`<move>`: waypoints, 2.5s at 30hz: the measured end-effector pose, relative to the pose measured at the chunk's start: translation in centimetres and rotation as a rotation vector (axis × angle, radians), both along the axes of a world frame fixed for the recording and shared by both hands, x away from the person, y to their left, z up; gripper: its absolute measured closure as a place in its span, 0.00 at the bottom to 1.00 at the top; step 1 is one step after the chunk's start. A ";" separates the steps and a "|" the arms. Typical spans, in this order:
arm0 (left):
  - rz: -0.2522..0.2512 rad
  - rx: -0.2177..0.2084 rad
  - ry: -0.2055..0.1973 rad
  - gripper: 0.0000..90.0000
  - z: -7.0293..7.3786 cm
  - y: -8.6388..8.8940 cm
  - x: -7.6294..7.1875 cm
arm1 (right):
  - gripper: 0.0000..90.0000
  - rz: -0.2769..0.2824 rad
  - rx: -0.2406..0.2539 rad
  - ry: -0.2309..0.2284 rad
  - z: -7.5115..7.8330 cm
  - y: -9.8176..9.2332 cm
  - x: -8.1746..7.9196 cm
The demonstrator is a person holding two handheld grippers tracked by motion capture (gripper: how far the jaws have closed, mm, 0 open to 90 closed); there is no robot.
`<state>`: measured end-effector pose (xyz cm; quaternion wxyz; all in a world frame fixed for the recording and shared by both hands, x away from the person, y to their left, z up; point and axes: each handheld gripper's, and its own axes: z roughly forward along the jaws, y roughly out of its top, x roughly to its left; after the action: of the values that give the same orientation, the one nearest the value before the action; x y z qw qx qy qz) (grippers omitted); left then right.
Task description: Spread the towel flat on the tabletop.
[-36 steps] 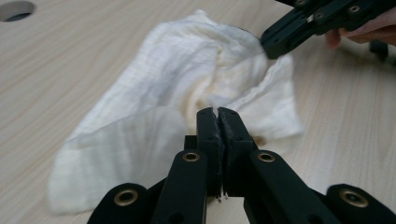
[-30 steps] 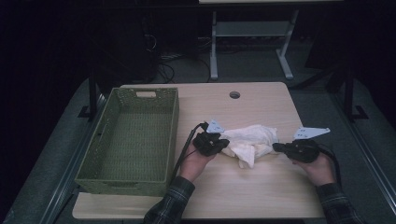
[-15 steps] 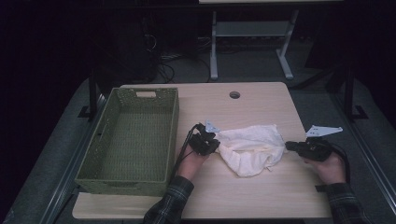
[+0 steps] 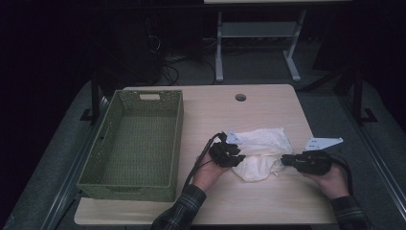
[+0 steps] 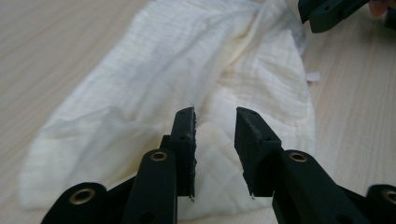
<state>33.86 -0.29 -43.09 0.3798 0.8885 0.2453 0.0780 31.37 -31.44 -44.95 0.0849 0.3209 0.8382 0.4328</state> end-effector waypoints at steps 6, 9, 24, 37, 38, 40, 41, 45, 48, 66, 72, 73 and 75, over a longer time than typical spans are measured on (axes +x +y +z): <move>-0.018 0.022 0.001 0.72 -1.2 -1.4 -0.1 | 0.86 0.065 -0.025 0.035 -0.7 1.9 -1.0; -0.007 0.028 -0.002 0.71 -1.8 -1.8 0.1 | 0.85 0.073 -0.055 0.035 -1.2 2.8 -0.9; 0.008 0.069 0.006 0.90 -3.3 -2.0 1.4 | 0.92 0.080 -0.174 -0.005 -2.0 4.2 -1.1; 0.018 -0.015 -0.006 0.95 -0.1 0.9 0.3 | 0.95 0.036 -0.100 -0.006 -0.5 1.0 -1.1; 0.018 -0.015 -0.006 0.95 -0.1 0.9 0.3 | 0.95 0.036 -0.100 -0.006 -0.5 1.0 -1.1; 0.035 -0.047 -0.006 0.95 0.8 1.9 -0.2 | 0.95 0.014 -0.085 -0.012 -0.3 0.0 -1.4; 0.042 -0.057 -0.006 0.95 1.0 2.3 -0.4 | 0.95 0.007 -0.080 -0.010 -0.3 -0.3 -1.6; 0.048 -0.075 0.013 0.95 1.2 3.4 -1.1 | 0.95 -0.020 -0.069 -0.005 -0.2 -1.6 -2.1; 0.053 -0.079 0.016 0.95 1.1 3.9 -1.6 | 0.95 -0.032 -0.067 -0.007 -0.1 -2.4 -2.4; 0.100 -0.050 0.046 0.95 1.1 6.5 -5.3 | 0.95 -0.044 -0.060 0.034 -0.6 -5.3 -4.8; 0.105 -0.027 0.065 0.95 1.0 6.6 -6.5 | 0.95 -0.008 -0.019 0.031 -0.6 -6.6 -6.5; 0.106 -0.018 0.074 0.95 0.8 6.4 -6.7 | 0.95 0.002 -0.019 0.035 -0.7 -6.6 -6.7; 0.102 -0.012 0.080 0.92 0.4 6.2 -7.0 | 0.89 0.023 -0.023 0.041 -0.8 -6.5 -7.1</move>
<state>26.89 5.95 -42.64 0.3705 0.8750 0.3058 0.0606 24.29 -37.94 -45.79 0.0664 0.3191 0.8482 0.4175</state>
